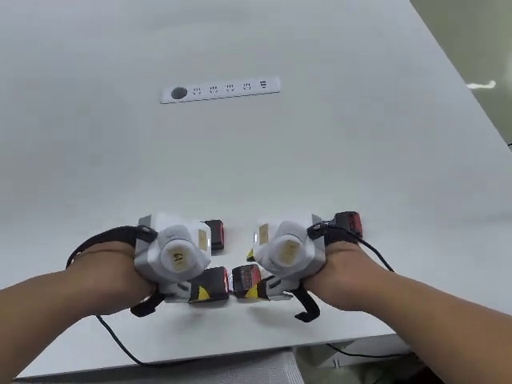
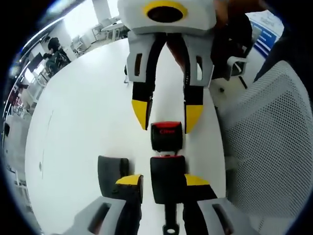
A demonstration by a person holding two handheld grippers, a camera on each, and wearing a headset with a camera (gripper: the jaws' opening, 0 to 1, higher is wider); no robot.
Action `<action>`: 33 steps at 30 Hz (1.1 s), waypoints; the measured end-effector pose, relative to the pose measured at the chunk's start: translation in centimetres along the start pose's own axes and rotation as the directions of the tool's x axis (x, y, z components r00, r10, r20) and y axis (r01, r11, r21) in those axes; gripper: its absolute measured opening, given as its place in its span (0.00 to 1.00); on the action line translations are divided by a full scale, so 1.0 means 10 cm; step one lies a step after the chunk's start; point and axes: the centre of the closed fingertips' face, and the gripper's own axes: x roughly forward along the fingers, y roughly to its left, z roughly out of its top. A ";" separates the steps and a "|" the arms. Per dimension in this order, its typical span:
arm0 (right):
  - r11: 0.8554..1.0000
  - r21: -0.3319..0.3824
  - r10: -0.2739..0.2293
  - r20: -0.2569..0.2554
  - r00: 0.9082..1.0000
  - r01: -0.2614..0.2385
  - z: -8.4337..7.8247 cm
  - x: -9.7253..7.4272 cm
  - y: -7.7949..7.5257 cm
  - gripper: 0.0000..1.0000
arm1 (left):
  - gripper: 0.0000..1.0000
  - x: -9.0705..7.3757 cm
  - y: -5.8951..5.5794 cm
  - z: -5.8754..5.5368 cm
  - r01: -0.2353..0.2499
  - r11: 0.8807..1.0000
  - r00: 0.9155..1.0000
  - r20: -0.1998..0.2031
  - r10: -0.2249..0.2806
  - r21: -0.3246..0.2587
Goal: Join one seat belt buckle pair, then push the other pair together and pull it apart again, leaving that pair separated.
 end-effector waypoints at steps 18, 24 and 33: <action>0.989 -0.027 -0.147 -0.100 0.984 0.145 -0.91 -0.79 -0.87 0.37 | 0.45 0.11 0.66 -0.23 -0.061 0.998 0.995 -0.083 0.060 -0.012; 0.988 0.002 -0.155 -0.152 0.976 0.157 -1.30 -0.92 -0.99 0.44 | 0.46 0.19 0.71 -0.37 -0.051 0.998 0.992 -0.113 0.048 -0.024; 0.991 0.033 -0.126 -0.160 0.979 0.133 -1.52 -0.89 -0.97 0.39 | 0.42 0.28 0.75 -0.37 -0.027 1.000 0.994 -0.107 0.025 -0.014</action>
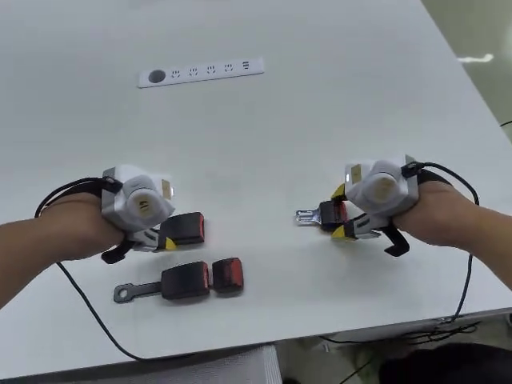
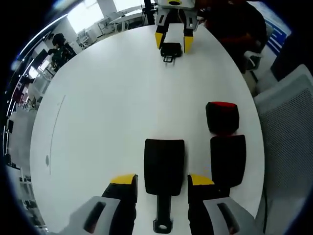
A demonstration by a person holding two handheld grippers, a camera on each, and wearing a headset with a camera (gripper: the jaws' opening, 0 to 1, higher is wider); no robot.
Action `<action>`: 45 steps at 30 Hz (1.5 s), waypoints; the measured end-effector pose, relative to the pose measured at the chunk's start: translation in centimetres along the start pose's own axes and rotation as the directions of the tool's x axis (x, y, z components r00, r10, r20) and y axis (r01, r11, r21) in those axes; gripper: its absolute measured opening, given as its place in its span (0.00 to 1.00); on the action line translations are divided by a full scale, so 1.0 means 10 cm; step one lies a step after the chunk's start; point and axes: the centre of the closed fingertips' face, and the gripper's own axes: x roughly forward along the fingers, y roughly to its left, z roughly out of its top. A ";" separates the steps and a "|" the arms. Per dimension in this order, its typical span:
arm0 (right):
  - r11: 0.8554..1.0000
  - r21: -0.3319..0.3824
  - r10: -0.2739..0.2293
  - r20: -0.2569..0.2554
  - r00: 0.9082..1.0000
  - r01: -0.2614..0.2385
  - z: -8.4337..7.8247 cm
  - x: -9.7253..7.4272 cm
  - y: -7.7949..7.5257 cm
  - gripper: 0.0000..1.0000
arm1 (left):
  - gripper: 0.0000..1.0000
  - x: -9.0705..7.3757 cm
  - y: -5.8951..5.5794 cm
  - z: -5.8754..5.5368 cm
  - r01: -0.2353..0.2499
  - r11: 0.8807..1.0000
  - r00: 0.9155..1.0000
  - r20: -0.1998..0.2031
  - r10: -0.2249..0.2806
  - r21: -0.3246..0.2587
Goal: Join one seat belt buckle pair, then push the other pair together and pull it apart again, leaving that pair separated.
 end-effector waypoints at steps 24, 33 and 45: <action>0.999 -0.054 0.003 0.029 1.000 -0.002 0.27 0.12 0.00 0.33 | 0.32 0.03 -0.07 -0.01 0.021 1.000 0.998 -0.052 -0.020 0.021; 0.997 -0.080 0.010 0.083 0.996 -0.003 0.75 0.41 0.15 0.33 | 0.32 0.04 -0.07 -0.01 0.013 1.000 0.999 -0.052 -0.013 0.009; 0.992 -0.127 0.033 0.108 0.994 -0.020 1.30 0.75 0.28 0.33 | 0.31 0.07 -0.05 -0.04 0.004 1.000 0.998 -0.066 -0.004 0.003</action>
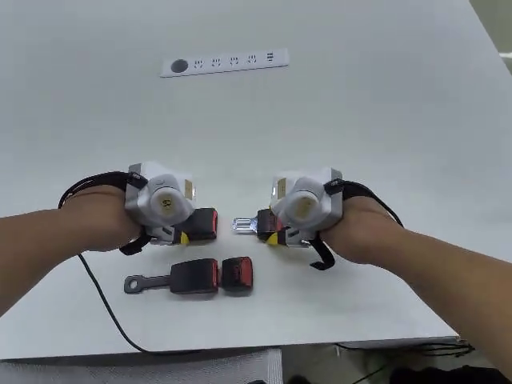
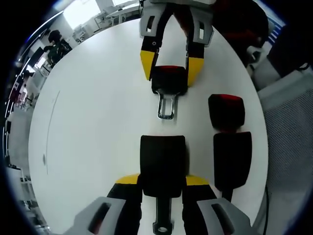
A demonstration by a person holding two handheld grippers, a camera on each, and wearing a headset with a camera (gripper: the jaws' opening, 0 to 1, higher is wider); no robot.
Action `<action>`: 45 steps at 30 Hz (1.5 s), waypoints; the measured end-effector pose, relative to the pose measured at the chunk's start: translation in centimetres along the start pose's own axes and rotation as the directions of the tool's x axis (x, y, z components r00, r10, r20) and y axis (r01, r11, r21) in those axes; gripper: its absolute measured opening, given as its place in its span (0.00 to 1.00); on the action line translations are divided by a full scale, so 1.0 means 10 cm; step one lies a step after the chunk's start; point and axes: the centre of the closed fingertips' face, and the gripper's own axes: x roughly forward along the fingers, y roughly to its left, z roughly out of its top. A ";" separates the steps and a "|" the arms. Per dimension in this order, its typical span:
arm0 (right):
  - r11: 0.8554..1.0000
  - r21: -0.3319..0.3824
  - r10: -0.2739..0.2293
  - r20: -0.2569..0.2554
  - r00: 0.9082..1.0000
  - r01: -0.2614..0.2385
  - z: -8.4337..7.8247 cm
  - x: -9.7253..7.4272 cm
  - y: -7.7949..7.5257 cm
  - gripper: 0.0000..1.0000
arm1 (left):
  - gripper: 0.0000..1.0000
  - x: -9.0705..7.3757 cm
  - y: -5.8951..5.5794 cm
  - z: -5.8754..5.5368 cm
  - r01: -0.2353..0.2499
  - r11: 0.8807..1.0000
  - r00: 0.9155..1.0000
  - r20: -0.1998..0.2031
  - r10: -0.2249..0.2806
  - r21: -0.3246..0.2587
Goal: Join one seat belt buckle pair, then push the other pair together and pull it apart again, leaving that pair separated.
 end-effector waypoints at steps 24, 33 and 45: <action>0.998 -0.005 0.062 0.081 0.995 -0.062 0.29 0.20 -0.02 0.30 | 0.31 0.04 0.03 -0.02 0.014 1.000 1.000 -0.006 -0.014 -0.001; 0.998 -0.016 0.061 0.066 0.996 -0.060 0.44 0.30 0.01 0.29 | 0.30 0.05 0.03 -0.03 0.016 0.999 1.000 -0.021 -0.016 0.031; 0.999 -0.023 0.050 0.061 0.997 -0.048 0.31 0.20 0.01 0.30 | 0.31 0.04 0.03 -0.04 0.008 1.000 1.000 -0.010 -0.008 0.005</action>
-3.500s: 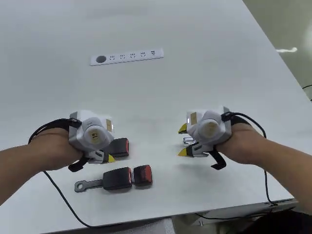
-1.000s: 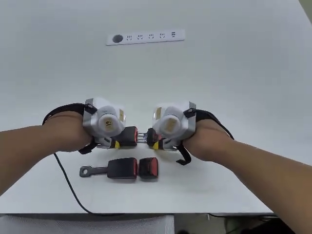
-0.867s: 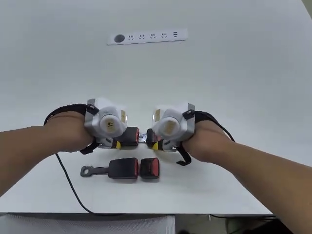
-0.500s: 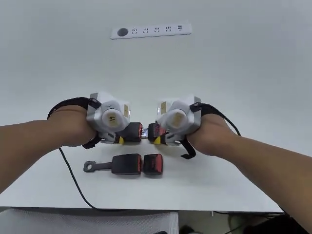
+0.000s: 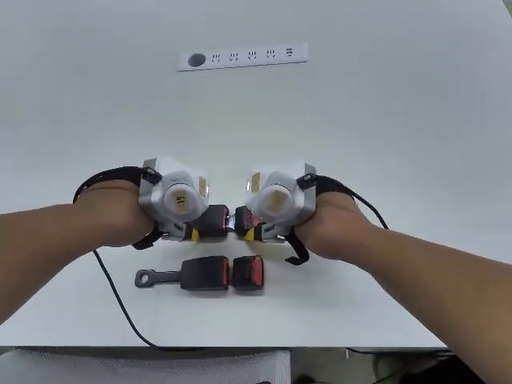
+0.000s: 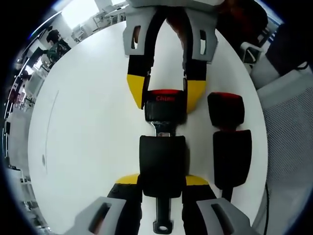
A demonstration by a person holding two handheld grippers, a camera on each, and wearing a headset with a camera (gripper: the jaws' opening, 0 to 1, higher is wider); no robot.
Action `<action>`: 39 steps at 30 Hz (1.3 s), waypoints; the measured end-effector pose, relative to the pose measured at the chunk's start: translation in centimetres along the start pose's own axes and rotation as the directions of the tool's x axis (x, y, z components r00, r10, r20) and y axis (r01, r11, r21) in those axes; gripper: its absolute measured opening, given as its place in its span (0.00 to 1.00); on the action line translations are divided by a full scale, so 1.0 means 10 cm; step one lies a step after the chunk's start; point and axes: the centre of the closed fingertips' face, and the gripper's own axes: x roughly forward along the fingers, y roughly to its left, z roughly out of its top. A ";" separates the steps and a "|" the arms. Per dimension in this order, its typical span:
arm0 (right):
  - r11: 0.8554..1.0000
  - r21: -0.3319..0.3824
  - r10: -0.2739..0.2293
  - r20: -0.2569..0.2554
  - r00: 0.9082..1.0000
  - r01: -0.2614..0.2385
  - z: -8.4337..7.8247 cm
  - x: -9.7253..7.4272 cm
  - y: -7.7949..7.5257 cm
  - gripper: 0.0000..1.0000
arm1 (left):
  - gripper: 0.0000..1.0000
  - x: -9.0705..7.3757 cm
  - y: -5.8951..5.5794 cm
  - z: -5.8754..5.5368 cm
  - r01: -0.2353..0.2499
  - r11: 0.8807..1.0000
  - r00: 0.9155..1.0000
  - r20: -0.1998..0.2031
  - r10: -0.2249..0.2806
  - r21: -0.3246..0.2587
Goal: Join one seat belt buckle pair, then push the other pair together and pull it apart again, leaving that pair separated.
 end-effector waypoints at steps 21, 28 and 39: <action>0.993 0.005 -0.113 -0.165 0.980 0.115 -0.98 -0.77 0.04 0.34 | 0.32 0.00 -0.02 0.00 0.003 1.000 0.999 -0.034 -0.003 0.010; 0.975 0.038 -0.211 -0.181 0.961 0.221 -1.05 -0.92 -0.07 0.40 | 0.36 -0.04 -0.02 -0.03 -0.022 1.000 1.000 -0.022 0.021 -0.022; 0.885 0.282 -0.378 -0.028 0.925 0.370 -0.76 -1.56 0.12 0.44 | 0.52 -0.61 -0.29 -0.05 -0.171 0.983 0.978 0.109 0.177 -0.065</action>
